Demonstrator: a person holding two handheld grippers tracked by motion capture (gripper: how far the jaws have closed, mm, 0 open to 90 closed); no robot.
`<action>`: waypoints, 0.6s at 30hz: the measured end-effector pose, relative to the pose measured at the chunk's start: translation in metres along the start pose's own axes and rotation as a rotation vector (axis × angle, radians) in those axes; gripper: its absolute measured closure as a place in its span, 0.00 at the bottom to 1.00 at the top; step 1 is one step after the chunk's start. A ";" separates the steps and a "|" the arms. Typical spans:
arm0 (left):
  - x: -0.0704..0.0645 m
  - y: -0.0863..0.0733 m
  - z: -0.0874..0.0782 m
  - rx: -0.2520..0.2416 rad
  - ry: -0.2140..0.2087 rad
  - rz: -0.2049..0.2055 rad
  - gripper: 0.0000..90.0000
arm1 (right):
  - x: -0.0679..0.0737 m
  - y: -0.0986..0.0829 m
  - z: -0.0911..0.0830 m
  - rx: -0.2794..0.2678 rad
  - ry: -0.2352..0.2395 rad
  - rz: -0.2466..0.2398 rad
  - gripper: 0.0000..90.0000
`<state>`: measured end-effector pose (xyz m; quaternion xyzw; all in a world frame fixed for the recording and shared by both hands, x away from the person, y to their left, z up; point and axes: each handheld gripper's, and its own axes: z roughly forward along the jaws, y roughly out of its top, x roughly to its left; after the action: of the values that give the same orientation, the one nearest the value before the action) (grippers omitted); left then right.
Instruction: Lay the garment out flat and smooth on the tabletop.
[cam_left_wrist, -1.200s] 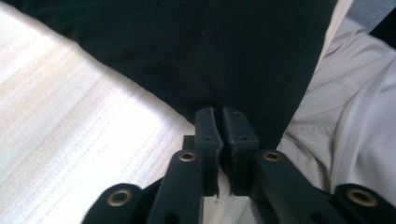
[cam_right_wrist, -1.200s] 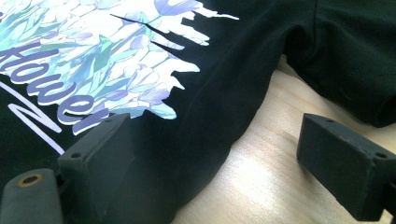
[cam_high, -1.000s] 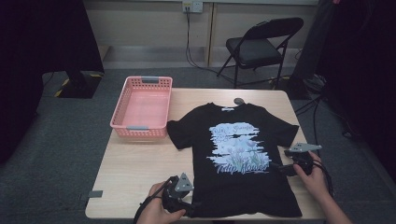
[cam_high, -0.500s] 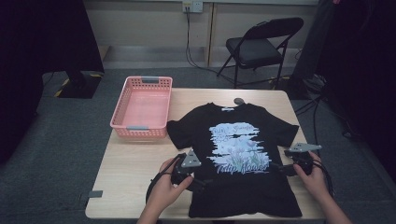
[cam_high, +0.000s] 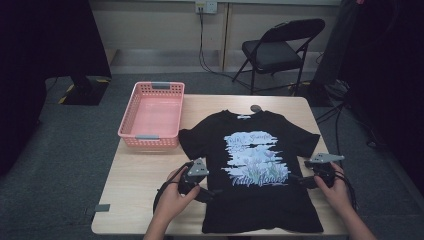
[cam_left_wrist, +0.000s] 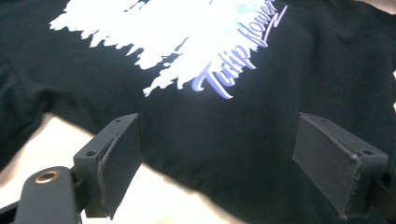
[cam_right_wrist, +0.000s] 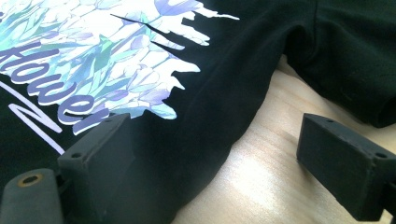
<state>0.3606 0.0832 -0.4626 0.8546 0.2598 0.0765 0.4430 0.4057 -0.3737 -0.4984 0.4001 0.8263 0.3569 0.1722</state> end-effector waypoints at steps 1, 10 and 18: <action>0.003 -0.002 -0.002 -0.002 0.006 -0.006 0.18 | 0.000 0.000 0.000 0.000 0.000 0.000 0.11; 0.021 -0.017 -0.016 0.001 0.054 -0.036 0.18 | 0.000 0.000 0.000 -0.001 0.000 -0.001 0.11; 0.030 -0.024 -0.023 0.010 0.078 -0.029 0.18 | 0.000 0.000 0.000 0.000 0.002 -0.001 0.11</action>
<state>0.3684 0.1263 -0.4711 0.8494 0.2898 0.1019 0.4291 0.4056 -0.3736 -0.4984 0.3995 0.8266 0.3572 0.1716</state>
